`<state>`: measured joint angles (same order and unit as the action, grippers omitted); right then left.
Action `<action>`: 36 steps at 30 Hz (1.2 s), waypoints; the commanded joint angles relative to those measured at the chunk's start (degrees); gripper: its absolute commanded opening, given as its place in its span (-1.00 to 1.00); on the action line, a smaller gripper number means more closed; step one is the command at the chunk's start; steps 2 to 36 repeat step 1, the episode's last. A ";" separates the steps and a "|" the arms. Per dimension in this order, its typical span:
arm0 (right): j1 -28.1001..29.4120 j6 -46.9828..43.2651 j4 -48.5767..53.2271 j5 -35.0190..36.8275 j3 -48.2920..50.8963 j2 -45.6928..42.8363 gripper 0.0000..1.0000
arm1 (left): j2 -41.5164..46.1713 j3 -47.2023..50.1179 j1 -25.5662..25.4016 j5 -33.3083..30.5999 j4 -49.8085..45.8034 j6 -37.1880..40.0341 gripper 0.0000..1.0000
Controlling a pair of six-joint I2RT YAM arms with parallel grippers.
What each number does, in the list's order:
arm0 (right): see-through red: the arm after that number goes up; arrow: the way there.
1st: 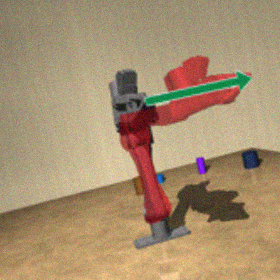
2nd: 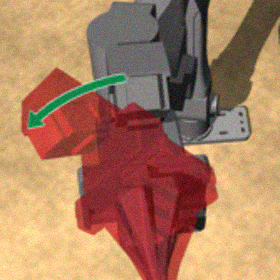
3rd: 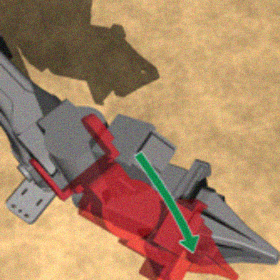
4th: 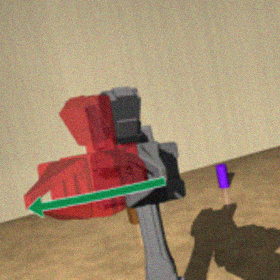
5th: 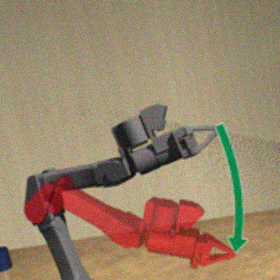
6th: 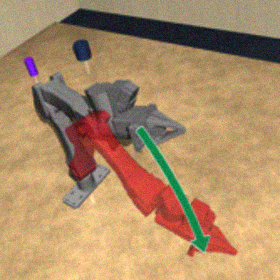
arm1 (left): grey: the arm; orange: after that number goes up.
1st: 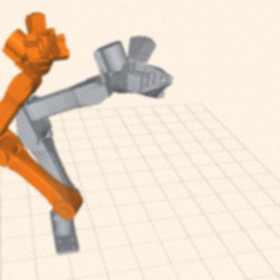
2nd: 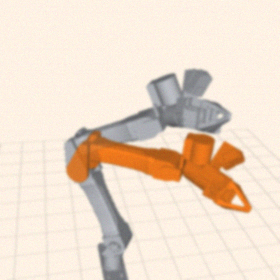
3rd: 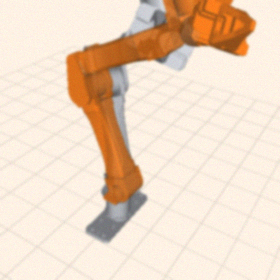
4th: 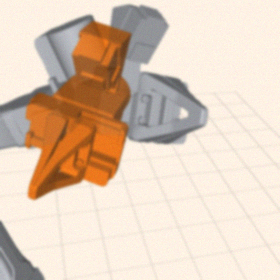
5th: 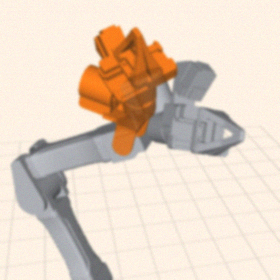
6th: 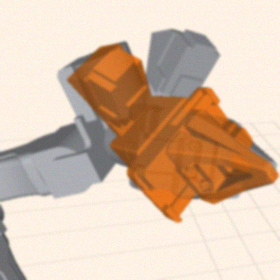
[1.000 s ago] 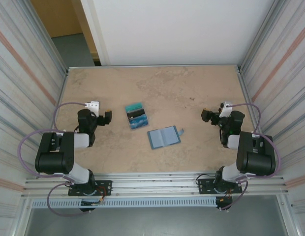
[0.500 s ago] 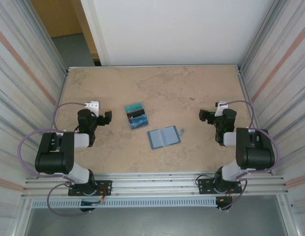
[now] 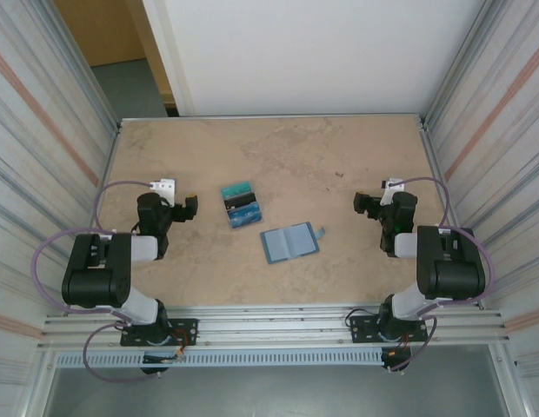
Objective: Take the credit cards out of the card holder
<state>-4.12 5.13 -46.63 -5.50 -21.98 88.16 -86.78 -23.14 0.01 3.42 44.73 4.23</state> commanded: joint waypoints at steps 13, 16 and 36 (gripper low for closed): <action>0.47 -0.22 0.40 1.49 -1.24 0.26 0.99 | 0.21 -0.42 -0.06 0.36 0.58 -0.54 0.97; 0.47 -0.22 0.40 1.49 -1.24 0.26 0.99 | 0.21 -0.42 -0.06 0.36 0.58 -0.54 0.97; 0.47 -0.22 0.40 1.49 -1.24 0.26 0.99 | 0.21 -0.42 -0.06 0.36 0.58 -0.54 0.97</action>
